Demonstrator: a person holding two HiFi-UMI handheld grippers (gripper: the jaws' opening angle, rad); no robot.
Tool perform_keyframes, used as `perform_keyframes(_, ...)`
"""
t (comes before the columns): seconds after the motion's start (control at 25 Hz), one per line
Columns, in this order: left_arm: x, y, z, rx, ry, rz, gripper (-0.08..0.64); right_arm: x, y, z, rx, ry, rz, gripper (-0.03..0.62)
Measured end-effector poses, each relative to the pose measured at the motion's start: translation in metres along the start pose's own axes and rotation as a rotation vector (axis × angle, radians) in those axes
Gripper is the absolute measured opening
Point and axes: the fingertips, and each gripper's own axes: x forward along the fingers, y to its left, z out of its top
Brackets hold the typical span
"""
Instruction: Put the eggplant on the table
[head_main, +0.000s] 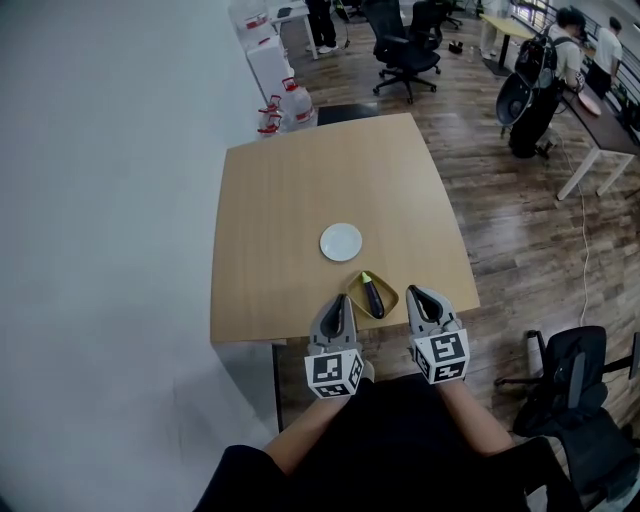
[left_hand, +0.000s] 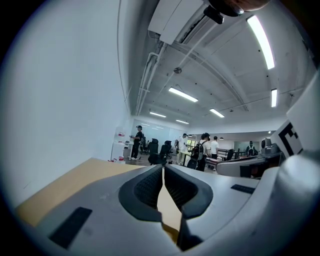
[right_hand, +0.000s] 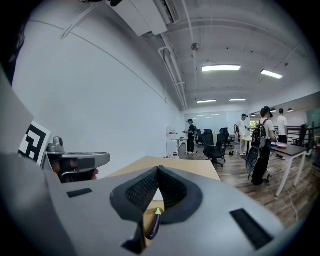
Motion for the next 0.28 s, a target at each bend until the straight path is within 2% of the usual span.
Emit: perform_keyframes(0.28, -0.008, -0.001, 0.001, -0.018, 0.026, 0.011, 0.023, -0.004, 0.012, 0.003, -0.008, 0.015, 0.019, 0.060)
